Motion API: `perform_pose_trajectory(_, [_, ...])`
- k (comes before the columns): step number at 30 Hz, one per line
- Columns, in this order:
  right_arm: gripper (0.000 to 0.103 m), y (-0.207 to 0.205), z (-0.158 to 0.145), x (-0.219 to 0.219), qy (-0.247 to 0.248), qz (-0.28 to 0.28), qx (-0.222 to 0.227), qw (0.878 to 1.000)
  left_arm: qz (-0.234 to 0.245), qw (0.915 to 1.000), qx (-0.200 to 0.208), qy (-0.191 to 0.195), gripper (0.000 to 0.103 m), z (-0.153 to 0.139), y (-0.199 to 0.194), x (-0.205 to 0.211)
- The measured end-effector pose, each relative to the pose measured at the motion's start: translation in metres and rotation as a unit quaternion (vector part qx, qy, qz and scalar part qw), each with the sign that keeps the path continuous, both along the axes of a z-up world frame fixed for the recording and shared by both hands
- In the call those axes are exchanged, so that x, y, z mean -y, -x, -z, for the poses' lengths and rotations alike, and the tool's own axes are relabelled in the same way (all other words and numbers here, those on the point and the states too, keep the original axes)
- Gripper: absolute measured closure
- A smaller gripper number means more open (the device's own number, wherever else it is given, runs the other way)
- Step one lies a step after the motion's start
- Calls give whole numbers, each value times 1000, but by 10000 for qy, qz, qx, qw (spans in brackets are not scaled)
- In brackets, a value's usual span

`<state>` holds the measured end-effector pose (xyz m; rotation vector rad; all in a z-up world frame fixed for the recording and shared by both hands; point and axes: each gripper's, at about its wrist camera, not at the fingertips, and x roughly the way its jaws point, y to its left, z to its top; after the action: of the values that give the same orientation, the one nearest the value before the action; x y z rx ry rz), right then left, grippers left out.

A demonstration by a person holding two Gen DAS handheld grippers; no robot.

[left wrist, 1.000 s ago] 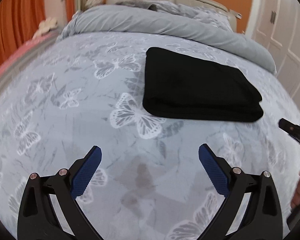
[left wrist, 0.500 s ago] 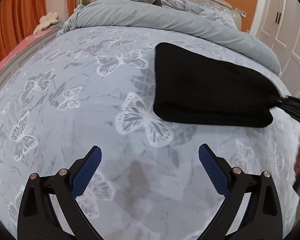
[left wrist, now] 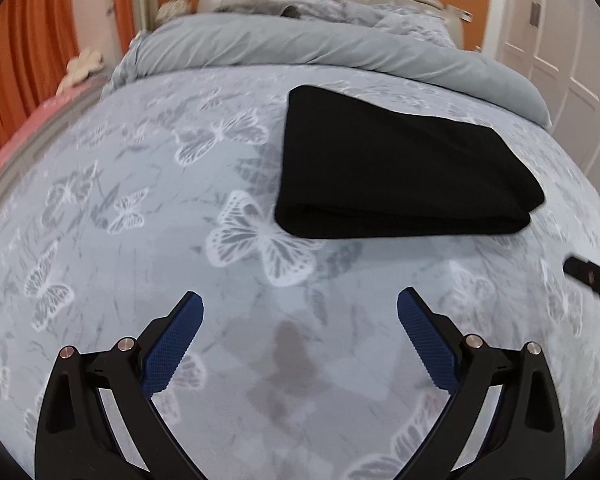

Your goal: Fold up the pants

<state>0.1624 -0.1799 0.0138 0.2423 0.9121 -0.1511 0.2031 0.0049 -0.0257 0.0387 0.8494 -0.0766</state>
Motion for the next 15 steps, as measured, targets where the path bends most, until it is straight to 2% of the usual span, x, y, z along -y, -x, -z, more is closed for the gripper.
perform_pose_trajectory(2, [40, 22, -4, -16, 309, -8, 27, 9995, 177, 9998, 49, -106, 7, -5, 11, 8])
perform_pose_trajectory(4, [32, 44, -10, -34, 522, -121, 260, 9982, 305, 9992, 135, -201, 5, -10, 25, 12])
perform_pose_trajectory(8, [26, 66, -20, -58, 1018, -291, 662, 9922, 418, 9985, 278, -227, 5, -21, 50, 14])
perform_pose_trajectory(12, [26, 71, -20, -64, 1115, -425, 639, 9908, 312, 9984, 418, -238, 5, -25, 58, 13])
perform_pose_trajectory(15, [26, 73, -22, -61, 987, -351, 662, 9923, 154, 9988, 377, -258, 5, -22, 58, 10])
